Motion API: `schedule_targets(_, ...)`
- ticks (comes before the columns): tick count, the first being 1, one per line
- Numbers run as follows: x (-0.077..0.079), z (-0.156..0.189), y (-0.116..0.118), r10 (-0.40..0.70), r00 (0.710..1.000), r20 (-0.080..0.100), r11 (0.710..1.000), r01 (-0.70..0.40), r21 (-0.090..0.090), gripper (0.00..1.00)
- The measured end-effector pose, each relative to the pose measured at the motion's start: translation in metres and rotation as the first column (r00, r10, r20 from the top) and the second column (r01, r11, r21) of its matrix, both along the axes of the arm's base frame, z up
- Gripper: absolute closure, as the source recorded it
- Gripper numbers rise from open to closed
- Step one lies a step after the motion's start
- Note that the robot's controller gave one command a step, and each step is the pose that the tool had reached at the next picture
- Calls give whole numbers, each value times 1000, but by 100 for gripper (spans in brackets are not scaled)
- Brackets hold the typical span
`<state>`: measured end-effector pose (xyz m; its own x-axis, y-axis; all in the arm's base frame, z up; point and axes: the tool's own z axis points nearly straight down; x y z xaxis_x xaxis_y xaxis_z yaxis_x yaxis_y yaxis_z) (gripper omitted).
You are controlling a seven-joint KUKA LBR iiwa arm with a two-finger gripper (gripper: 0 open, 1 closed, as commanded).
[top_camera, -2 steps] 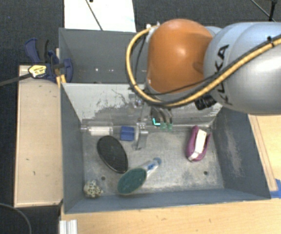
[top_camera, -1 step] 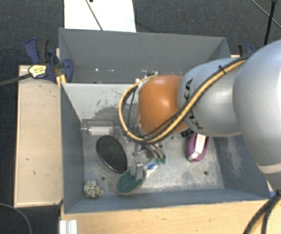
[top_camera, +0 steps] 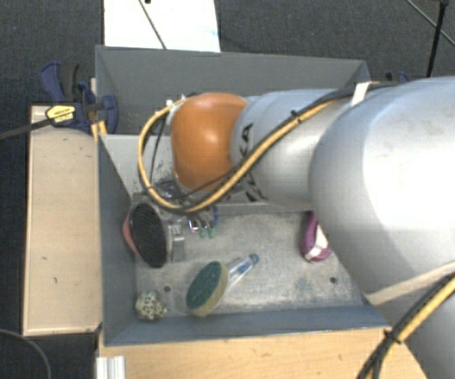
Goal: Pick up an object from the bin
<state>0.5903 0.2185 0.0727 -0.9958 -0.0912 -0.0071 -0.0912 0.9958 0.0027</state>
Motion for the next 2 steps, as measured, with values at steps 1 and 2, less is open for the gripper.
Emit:
schedule_targets(1, -36, 0, -61, 529, 848, -6, 848, -529, -5, 0)
schedule_targets(2, -89, 42, -65, 469, 883, 13, 883, -469, -8, 0)
